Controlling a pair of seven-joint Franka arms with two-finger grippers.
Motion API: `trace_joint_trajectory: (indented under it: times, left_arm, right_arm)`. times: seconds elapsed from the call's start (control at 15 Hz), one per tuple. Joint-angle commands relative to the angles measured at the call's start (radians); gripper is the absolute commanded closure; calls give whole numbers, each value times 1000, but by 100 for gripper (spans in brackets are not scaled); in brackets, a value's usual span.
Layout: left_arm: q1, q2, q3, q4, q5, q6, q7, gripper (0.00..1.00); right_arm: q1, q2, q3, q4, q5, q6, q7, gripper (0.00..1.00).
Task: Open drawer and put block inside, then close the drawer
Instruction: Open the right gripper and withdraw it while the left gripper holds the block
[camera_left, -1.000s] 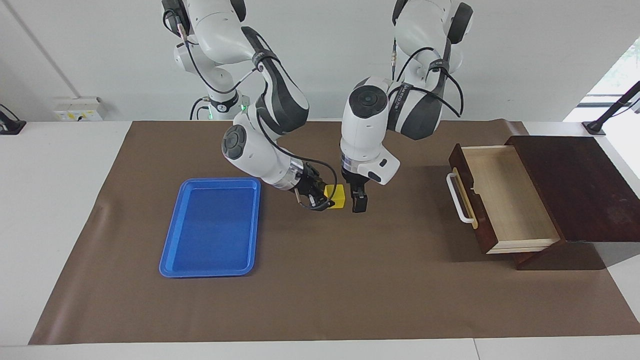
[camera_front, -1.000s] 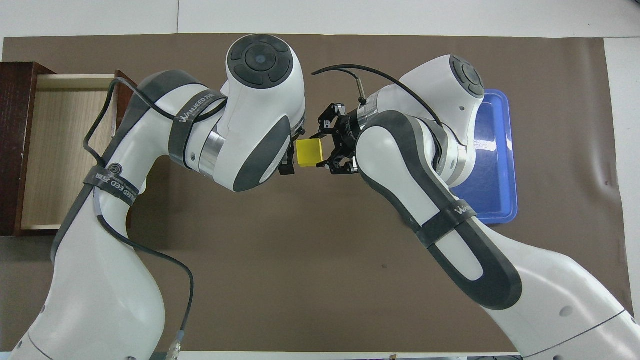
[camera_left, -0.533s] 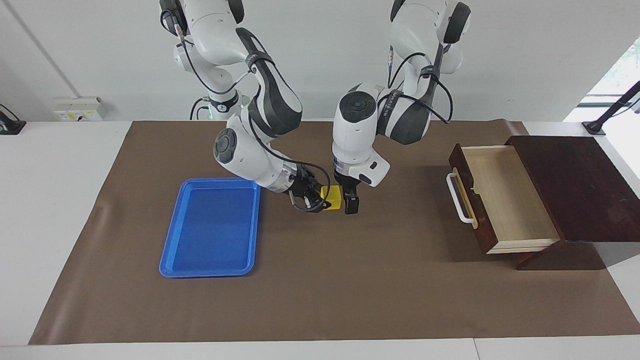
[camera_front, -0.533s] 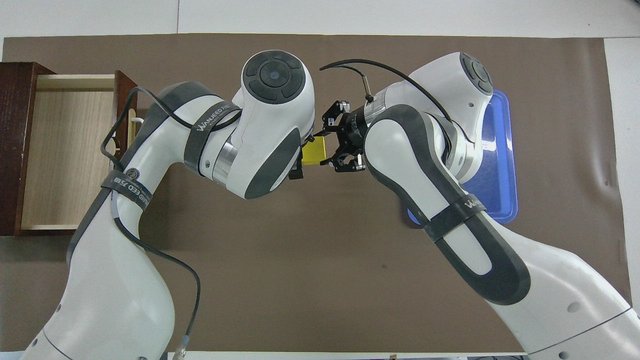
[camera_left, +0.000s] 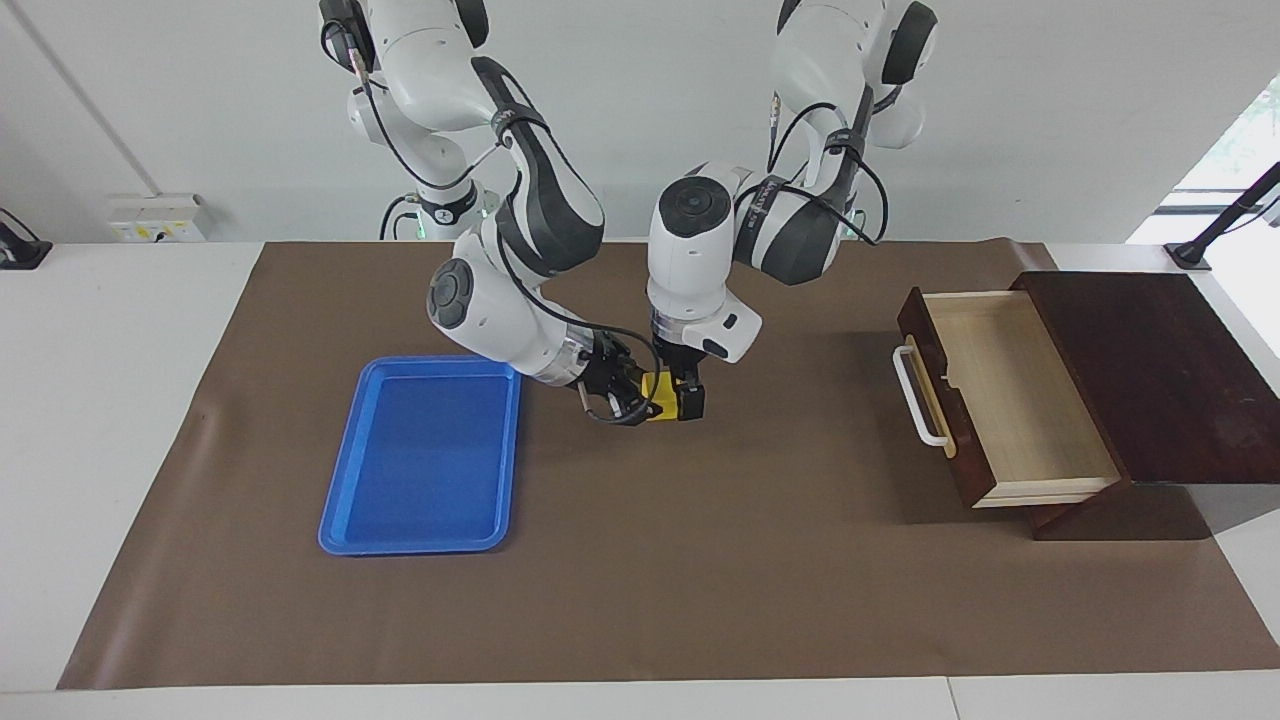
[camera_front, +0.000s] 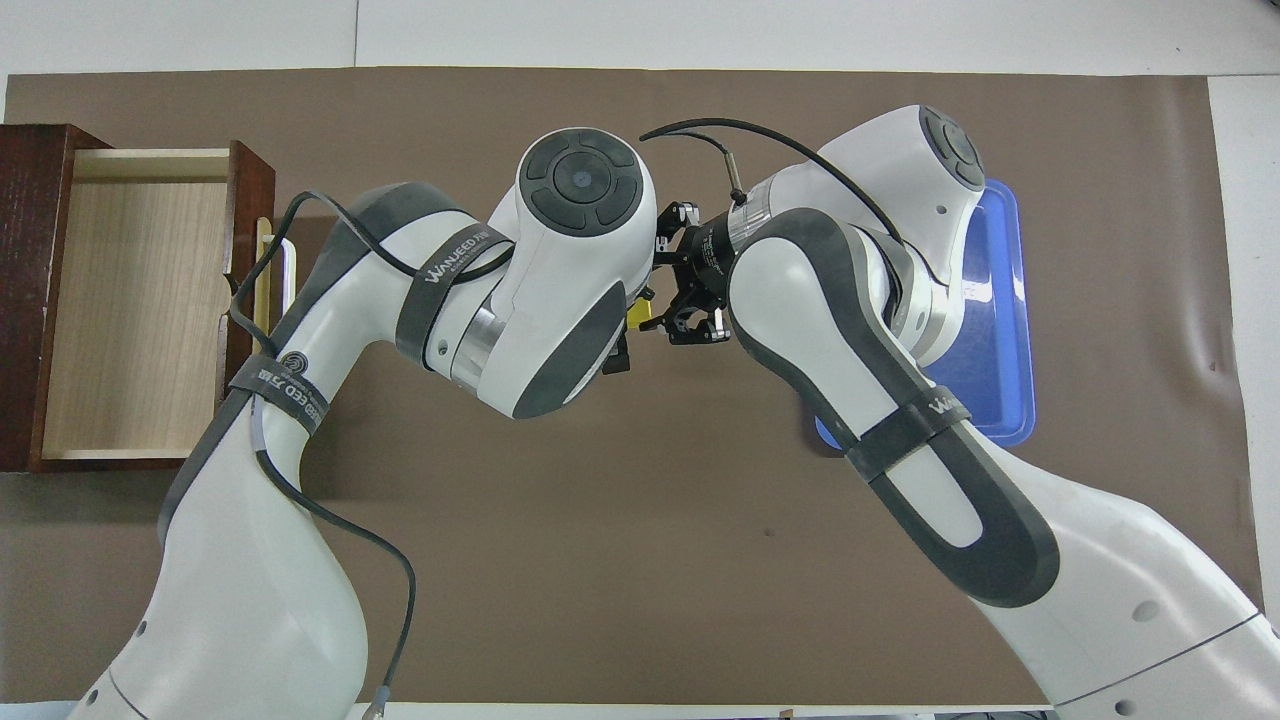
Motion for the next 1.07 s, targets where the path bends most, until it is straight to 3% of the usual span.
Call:
trace_joint_trajectory:
  times: [0.0, 0.13, 0.2, 0.27, 0.4, 0.47, 0.53, 1.0]
  left_arm:
    - [-18, -41, 17, -55, 3, 28, -18, 0]
    - [-23, -41, 17, -57, 3, 36, -25, 0]
    - [-23, -41, 17, -60, 3, 43, -25, 4]
    - [-24, -41, 17, -60, 3, 45, -25, 14]
    - [-24, -41, 17, -66, 3, 56, -25, 50]
    - [-24, -43, 17, -71, 3, 59, -25, 81]
    - [-24, -44, 17, -71, 3, 56, -24, 100]
    - [-10, -46, 15, -68, 3, 51, -18, 100]
  right_arm:
    - [-13, 6, 7, 2, 38, -1, -33, 100]
    - [-11, 6, 6, 1, 38, 2, -33, 100]
    - [-10, 6, 6, -1, 38, 5, -33, 100]
    - [-9, 6, 6, -5, 38, 14, -31, 100]
    - [-8, 4, 7, -10, 41, 22, -30, 100]
    - [-8, 4, 7, -10, 41, 23, -28, 100]
    - [-8, 4, 7, -8, 41, 23, -28, 100]
    - [-3, 4, 6, -10, 41, 25, -22, 100]
